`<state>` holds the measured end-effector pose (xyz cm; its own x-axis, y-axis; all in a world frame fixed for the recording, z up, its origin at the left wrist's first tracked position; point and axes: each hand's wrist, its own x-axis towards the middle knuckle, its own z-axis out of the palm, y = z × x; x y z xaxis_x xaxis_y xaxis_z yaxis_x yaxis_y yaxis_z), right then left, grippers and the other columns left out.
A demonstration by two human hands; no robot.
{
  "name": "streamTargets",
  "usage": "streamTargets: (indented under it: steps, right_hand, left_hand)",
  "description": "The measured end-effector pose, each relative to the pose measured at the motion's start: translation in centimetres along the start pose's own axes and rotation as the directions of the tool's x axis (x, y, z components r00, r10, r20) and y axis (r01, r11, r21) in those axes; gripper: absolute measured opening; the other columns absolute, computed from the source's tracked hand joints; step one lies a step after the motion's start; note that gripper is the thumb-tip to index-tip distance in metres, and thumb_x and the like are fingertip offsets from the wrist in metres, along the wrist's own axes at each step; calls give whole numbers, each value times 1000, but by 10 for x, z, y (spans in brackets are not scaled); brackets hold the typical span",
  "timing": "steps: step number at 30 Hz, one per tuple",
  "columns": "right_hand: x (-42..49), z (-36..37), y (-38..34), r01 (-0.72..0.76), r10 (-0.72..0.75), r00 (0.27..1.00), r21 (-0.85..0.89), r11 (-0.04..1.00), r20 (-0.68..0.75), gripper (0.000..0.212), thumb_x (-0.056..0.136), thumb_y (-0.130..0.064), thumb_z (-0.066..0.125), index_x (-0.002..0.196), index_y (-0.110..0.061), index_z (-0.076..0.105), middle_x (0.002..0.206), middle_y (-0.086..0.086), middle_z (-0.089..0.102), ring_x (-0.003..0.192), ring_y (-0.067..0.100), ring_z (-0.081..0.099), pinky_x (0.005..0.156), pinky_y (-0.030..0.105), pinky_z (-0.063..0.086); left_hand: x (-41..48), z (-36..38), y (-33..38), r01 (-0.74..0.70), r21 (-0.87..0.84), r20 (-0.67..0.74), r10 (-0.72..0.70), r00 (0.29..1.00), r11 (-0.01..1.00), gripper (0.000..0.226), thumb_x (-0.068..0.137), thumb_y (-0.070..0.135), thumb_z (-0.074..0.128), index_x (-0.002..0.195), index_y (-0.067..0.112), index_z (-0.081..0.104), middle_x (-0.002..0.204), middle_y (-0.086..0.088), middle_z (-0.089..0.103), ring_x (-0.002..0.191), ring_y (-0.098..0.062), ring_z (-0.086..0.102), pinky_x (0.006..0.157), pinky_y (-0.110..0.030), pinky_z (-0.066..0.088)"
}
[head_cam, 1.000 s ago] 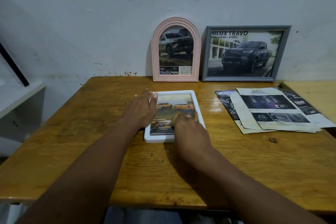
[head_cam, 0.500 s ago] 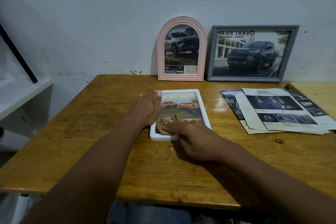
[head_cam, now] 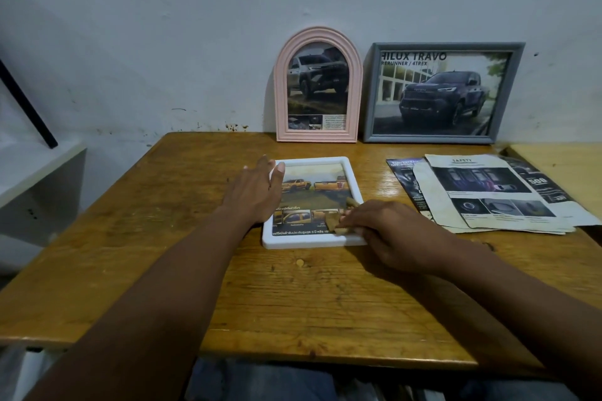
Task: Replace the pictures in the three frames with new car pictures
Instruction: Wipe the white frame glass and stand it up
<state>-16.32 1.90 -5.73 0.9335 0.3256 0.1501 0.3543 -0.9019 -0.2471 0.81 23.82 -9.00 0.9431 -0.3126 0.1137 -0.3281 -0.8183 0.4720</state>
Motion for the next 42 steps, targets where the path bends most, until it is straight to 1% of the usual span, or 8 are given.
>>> streamTargets:
  steps: [4, 8, 10, 16, 20, 27, 37, 42]
  right_hand:
    - [2, -21, 5, -225, 350, 921, 496, 839, -173, 25, 99, -7, 52, 105, -22, 71, 91, -9, 70, 83, 6, 65, 70, 23, 52]
    - [38, -57, 44, -453, 748, 639, 873, 179, 179, 18, 100, -13, 51, 99, -4, 66, 85, 16, 70, 71, 23, 67, 59, 31, 53]
    - [60, -71, 58, -541, 741, 599, 835, 96, 303, 17, 95, -14, 58, 106, -2, 64, 90, 16, 72, 76, 23, 68, 59, 32, 53]
    - [130, -66, 67, -550, 637, 771, 476, 686, -28, 15, 95, -13, 60, 106, -5, 66, 95, 12, 70, 80, 21, 68, 66, 29, 56]
    - [137, -17, 53, -484, 497, 868, 199, 852, -17, 27, 93, -12, 58, 120, -15, 64, 114, 6, 65, 100, 21, 59, 84, 35, 51]
    - [81, 18, 30, -329, 333, 931, 51, 943, -152, 25, 90, -9, 52, 112, -11, 64, 115, 10, 62, 106, 28, 57, 87, 41, 49]
    - [23, 26, -33, -417, 410, 885, 18, 909, -219, 25, 90, -11, 51, 107, -13, 69, 113, 6, 66, 102, 27, 49, 76, 32, 39]
    - [-6, 22, -72, -427, 413, 886, -22, 904, -210, 30, 94, -11, 45, 118, -12, 64, 122, 6, 62, 107, 25, 44, 89, 32, 38]
  left_hand:
    - [0, -3, 0, -27, 41, 23, 26, 999, 999, 75, 99, 68, 12, 155, 22, 32, 151, -12, 50, 144, -39, 40, 112, -57, 38]
    - [8, -2, 2, -32, 55, 87, 28, 996, 998, 69, 103, 64, 23, 159, 24, 28, 159, -6, 41, 145, -34, 38, 113, -53, 37]
    - [14, -5, 3, 6, -46, 123, 0, 992, 999, 72, 100, 69, 23, 157, 26, 32, 157, -5, 44, 140, -29, 44, 112, -52, 40]
    - [4, 2, 11, -166, 85, 187, 148, 971, 982, 69, 102, 64, 20, 162, 31, 16, 171, 3, -3, 156, -21, -9, 124, -48, 0]
    - [-2, 12, 6, -215, 102, 247, 185, 951, 971, 72, 101, 66, 14, 163, 28, 13, 171, 1, -6, 155, -22, -16, 123, -47, -6]
    - [-4, 14, 11, -235, 174, 248, 189, 950, 956, 74, 100, 68, 10, 162, 28, 18, 171, 0, 3, 156, -25, -12, 124, -48, -5]
    - [-7, 22, 19, -155, 115, 177, 133, 975, 981, 77, 99, 70, 9, 161, 27, 27, 170, 2, 15, 157, -26, 3, 124, -50, 2]
    - [-9, 22, 19, -136, 72, 149, 124, 981, 988, 83, 96, 73, 7, 160, 24, 29, 169, 1, 19, 157, -27, 5, 124, -51, 2]
